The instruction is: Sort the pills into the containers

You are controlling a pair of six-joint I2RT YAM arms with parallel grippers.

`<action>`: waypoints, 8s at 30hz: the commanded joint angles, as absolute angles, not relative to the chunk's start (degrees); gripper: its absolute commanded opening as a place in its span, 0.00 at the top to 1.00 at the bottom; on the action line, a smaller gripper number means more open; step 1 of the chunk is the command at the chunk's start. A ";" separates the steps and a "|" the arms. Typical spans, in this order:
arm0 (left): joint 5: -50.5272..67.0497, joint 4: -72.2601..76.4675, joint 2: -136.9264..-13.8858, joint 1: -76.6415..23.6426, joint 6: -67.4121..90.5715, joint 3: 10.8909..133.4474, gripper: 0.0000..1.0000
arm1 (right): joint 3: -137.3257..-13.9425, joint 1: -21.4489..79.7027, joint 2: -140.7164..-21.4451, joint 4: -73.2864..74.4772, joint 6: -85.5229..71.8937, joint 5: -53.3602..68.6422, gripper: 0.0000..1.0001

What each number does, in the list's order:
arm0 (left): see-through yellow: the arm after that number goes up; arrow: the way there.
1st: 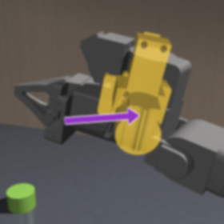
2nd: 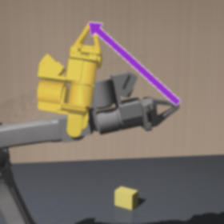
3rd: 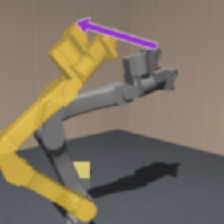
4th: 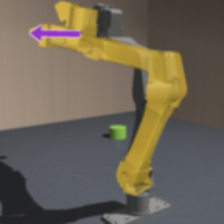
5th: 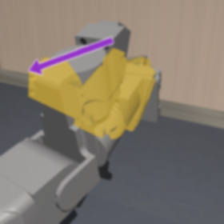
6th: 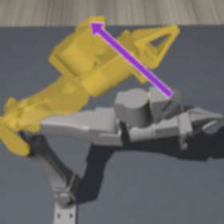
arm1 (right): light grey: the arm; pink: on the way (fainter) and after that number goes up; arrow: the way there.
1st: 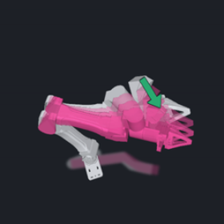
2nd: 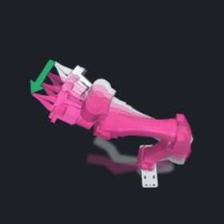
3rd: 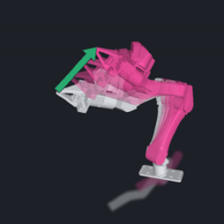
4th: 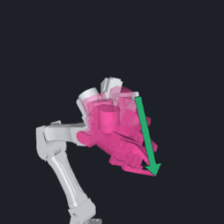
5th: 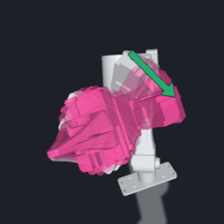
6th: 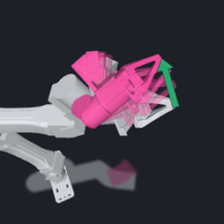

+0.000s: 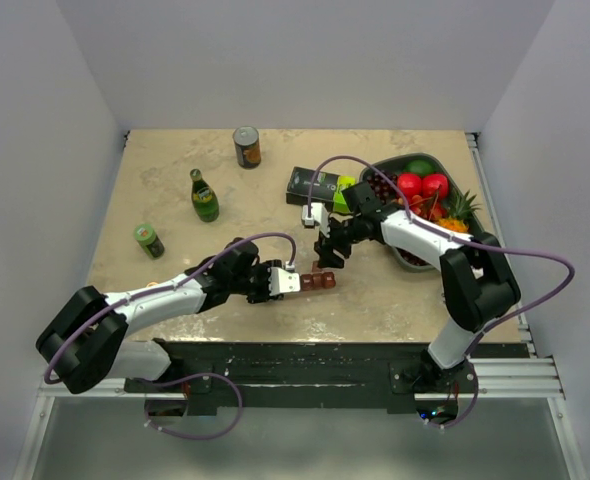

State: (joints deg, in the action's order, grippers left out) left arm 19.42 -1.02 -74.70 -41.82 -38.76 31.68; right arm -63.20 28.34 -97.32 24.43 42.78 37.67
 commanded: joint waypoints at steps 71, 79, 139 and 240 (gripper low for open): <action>-35.52 -55.39 -58.71 -10.47 60.58 46.50 0.01 | -63.54 18.37 -84.64 22.24 36.03 42.98 0.04; -31.29 -49.84 -59.59 -3.69 56.69 43.95 0.20 | -63.55 18.37 -85.43 22.50 36.39 42.28 0.03; 0.62 -24.00 -80.43 -25.22 9.58 59.25 0.23 | -62.58 20.57 -89.21 25.13 42.45 43.85 0.02; -32.97 -11.08 -28.39 -20.83 10.81 34.19 0.00 | -108.10 54.50 -118.39 35.24 15.91 6.32 1.00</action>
